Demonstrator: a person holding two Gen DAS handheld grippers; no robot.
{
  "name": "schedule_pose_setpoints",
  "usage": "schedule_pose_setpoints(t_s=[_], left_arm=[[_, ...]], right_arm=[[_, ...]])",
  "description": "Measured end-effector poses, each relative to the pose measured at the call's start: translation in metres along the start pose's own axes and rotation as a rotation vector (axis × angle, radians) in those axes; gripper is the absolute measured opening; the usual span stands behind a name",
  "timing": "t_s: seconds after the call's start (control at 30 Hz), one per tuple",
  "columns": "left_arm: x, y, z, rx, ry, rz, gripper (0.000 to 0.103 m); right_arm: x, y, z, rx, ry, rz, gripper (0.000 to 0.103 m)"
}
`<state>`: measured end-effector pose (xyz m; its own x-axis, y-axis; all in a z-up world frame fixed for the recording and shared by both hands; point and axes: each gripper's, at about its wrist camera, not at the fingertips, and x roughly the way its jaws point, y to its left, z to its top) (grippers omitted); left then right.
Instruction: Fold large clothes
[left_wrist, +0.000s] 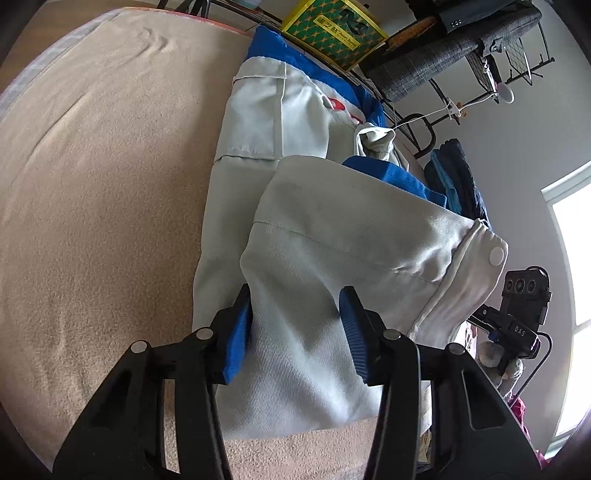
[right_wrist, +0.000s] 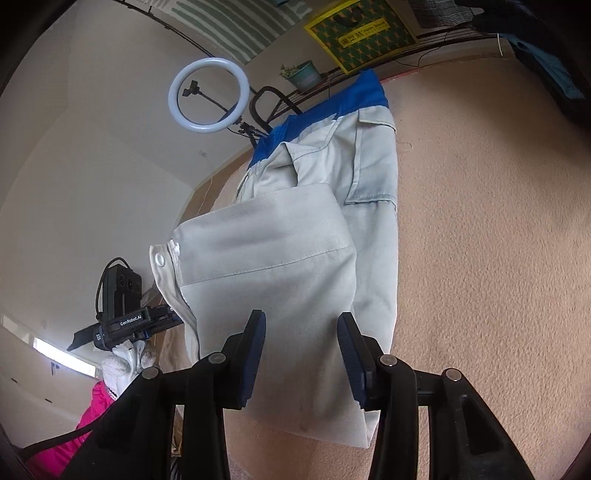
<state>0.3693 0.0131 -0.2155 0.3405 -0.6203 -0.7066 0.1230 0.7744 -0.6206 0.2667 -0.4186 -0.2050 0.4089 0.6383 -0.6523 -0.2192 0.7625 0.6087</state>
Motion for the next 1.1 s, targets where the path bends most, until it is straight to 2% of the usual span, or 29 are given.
schedule_pose_setpoints(t_s=[0.1,0.2,0.23,0.27,0.3,0.33,0.4,0.5,0.57,0.63,0.67,0.77,0.87,0.93,0.97,1.0,1.1], left_arm=[[0.003,0.003,0.002,-0.028,-0.004,-0.01,0.047],[0.007,0.002,0.003,-0.018,-0.003,-0.003,0.047],[0.007,0.0,0.002,-0.008,-0.009,0.003,0.045],[0.008,-0.001,0.001,0.002,-0.011,0.011,0.03],[0.008,-0.001,0.0,0.004,-0.007,0.016,0.018],[0.007,-0.001,0.0,0.006,-0.01,0.018,0.015],[0.001,-0.004,-0.003,0.009,-0.025,0.015,0.006],[-0.025,-0.012,-0.011,0.005,-0.11,0.031,0.005],[-0.03,-0.015,-0.014,0.037,-0.153,0.088,0.005],[-0.008,-0.004,-0.009,0.024,-0.106,0.148,0.005],[0.003,0.004,-0.007,-0.012,-0.087,0.152,0.006],[0.005,0.005,-0.003,0.0,-0.113,0.145,0.008],[-0.007,0.007,-0.004,0.002,-0.121,0.121,0.012],[-0.02,0.006,-0.006,0.025,-0.153,0.133,0.012],[-0.026,0.003,-0.007,0.042,-0.171,0.141,0.012],[-0.03,0.001,-0.007,0.059,-0.187,0.15,0.012],[-0.033,-0.01,-0.007,0.103,-0.21,0.161,0.012]], right_arm=[[0.013,-0.006,0.006,0.001,0.006,-0.056,0.044],[0.027,-0.016,0.007,0.025,0.029,-0.057,0.044],[0.028,-0.016,0.006,0.024,0.024,-0.056,0.044],[0.027,-0.014,0.005,0.017,0.018,-0.052,0.042],[0.026,-0.011,0.004,0.009,0.018,-0.046,0.032],[0.025,-0.006,0.002,-0.004,0.021,-0.056,0.029],[0.022,0.006,-0.001,-0.059,0.023,-0.112,0.012],[0.009,0.023,-0.003,-0.117,0.009,-0.168,0.005],[-0.008,0.027,-0.004,-0.111,-0.035,-0.175,0.004],[-0.013,0.019,-0.003,-0.084,-0.07,-0.183,0.003],[-0.004,0.013,-0.002,-0.065,-0.053,-0.224,0.003],[0.025,0.008,-0.005,-0.072,0.008,-0.331,0.002],[0.016,0.011,-0.005,-0.076,-0.008,-0.317,0.005],[0.001,0.012,-0.004,-0.061,-0.035,-0.304,0.012],[-0.008,0.016,-0.005,-0.075,-0.063,-0.312,0.022],[-0.016,0.021,-0.006,-0.098,-0.093,-0.313,0.027],[-0.028,0.038,-0.006,-0.162,-0.147,-0.292,0.031]])
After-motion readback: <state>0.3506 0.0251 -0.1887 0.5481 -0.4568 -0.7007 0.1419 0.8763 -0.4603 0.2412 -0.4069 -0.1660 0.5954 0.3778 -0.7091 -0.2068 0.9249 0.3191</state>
